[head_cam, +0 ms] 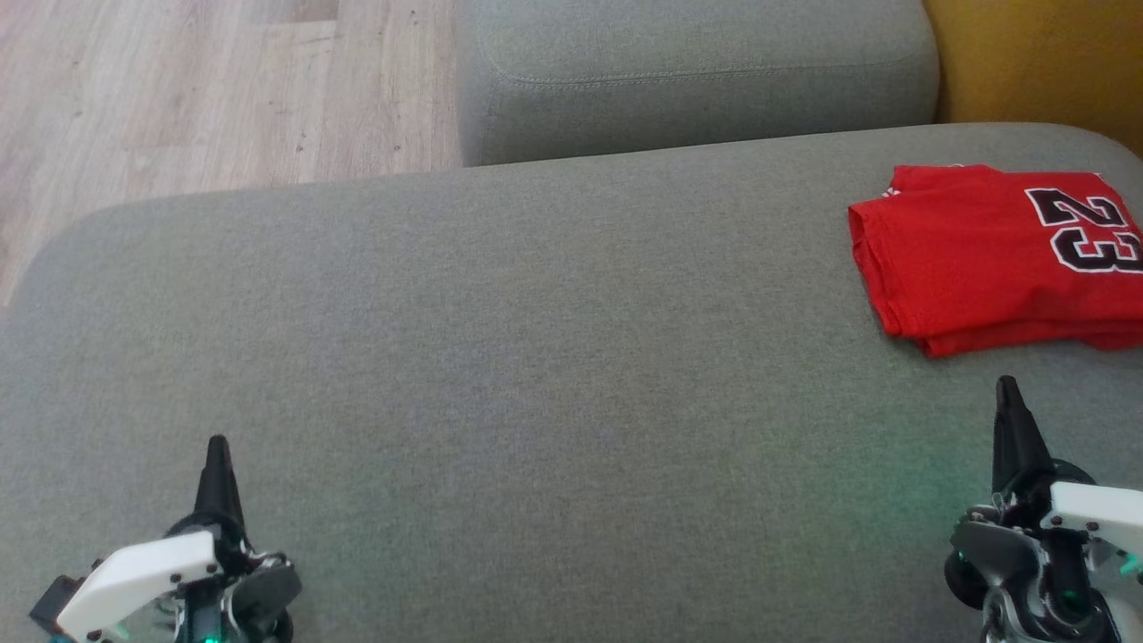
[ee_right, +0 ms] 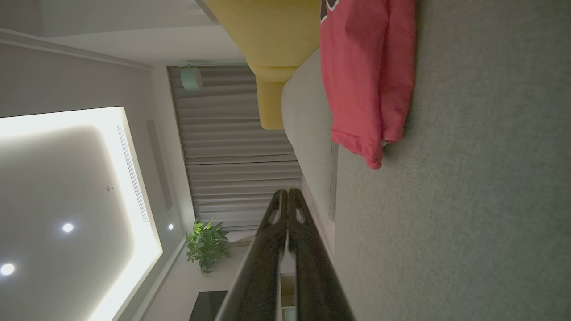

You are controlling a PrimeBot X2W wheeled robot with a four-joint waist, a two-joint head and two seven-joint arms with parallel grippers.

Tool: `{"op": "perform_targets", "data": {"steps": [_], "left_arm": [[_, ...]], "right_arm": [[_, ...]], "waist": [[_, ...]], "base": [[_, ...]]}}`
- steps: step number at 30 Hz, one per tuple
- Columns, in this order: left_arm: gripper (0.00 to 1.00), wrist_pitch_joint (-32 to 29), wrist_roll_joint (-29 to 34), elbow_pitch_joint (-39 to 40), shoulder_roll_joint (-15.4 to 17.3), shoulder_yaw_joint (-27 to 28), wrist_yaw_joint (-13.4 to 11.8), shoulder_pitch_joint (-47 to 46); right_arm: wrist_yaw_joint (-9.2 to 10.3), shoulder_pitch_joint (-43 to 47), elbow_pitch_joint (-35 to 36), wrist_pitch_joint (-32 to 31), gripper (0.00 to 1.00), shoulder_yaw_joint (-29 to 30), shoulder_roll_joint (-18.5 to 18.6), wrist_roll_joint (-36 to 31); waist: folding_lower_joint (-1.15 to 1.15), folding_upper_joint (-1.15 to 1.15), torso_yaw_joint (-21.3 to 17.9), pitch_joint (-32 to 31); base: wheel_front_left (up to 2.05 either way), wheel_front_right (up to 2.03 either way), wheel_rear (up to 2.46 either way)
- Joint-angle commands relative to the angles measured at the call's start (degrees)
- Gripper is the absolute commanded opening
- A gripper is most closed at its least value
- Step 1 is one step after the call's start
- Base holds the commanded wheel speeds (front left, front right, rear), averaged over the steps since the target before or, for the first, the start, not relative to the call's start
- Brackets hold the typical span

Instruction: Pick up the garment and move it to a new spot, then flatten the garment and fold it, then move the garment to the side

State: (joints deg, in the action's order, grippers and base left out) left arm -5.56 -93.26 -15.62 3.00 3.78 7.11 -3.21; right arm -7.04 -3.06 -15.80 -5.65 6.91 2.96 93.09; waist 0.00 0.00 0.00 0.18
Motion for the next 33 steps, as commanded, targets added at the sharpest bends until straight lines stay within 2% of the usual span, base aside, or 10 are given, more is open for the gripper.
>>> {"op": "perform_targets", "data": {"steps": [1,33], "left_arm": [[0.0,-0.41,0.56,1.6,0.36,2.09,0.37,-2.92],[0.0,-0.61,0.77,1.59,0.18,2.35,0.37,-2.94]], "right_arm": [[-0.45,-3.07,1.81,-0.34,0.0,-1.0,0.38,-0.42],[-0.45,-3.09,1.8,-0.54,0.0,-0.75,0.21,-0.63]], "waist": [[0.0,0.0,0.0,0.0],[0.0,0.0,0.0,0.0]], "base": [[0.0,0.0,0.0],[0.0,0.0,0.0]]}}
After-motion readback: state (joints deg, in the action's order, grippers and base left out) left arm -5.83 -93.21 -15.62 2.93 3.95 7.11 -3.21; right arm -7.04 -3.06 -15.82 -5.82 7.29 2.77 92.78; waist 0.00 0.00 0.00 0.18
